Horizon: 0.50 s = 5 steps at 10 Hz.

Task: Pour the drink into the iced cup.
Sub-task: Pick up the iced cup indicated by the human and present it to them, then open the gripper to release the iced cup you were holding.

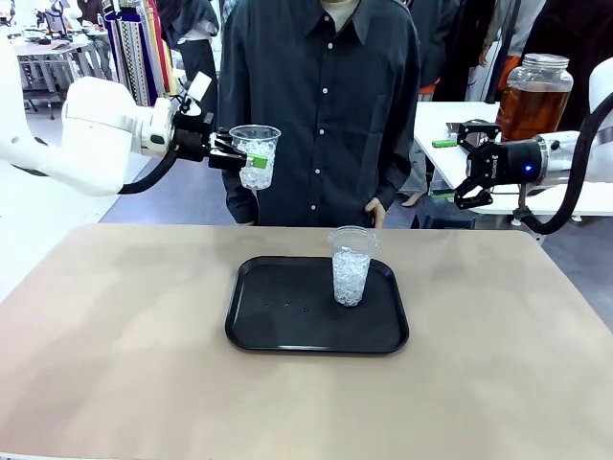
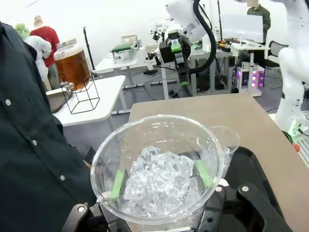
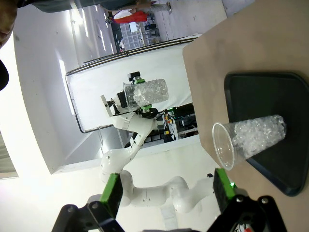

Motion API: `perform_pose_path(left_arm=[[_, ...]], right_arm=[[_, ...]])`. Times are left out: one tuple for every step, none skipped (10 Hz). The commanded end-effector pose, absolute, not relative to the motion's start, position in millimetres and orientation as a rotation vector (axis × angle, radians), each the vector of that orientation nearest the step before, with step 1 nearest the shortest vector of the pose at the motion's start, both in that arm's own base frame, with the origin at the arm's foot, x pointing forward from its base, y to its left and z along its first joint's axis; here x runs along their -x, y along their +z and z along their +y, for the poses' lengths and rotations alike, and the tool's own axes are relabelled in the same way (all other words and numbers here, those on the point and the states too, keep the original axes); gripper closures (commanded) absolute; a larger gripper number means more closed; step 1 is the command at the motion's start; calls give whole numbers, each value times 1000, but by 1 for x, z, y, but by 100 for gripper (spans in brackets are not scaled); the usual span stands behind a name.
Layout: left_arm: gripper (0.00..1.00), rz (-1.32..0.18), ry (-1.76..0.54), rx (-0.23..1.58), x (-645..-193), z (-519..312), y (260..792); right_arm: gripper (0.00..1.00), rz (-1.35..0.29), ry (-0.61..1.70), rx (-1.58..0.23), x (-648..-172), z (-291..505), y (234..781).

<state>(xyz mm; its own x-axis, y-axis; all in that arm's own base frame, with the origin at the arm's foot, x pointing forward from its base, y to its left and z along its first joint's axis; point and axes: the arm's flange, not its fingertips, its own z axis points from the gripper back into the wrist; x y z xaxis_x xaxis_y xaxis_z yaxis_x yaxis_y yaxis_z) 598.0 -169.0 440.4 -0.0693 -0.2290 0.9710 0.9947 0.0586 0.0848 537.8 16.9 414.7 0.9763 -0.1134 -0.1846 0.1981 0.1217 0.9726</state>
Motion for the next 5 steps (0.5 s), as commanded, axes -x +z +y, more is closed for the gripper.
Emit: perform_pose_path(left_arm=[[32, -1142, -1303, 958, -593, -168, 438], [32, -1142, -1303, 958, -593, -168, 438], [32, -1142, -1303, 958, -593, -168, 438], [32, -1142, -1303, 958, -593, -168, 438], [32, -1142, -1303, 958, -593, -168, 438]], right_arm=[[0, 69, -226, -1431, -538, 17, 416], [0, 69, -226, -1431, -538, 17, 416], [0, 69, -226, -1431, -538, 17, 416], [0, 69, -226, -1431, -538, 17, 416], [0, 69, -226, -1431, -538, 17, 416]])
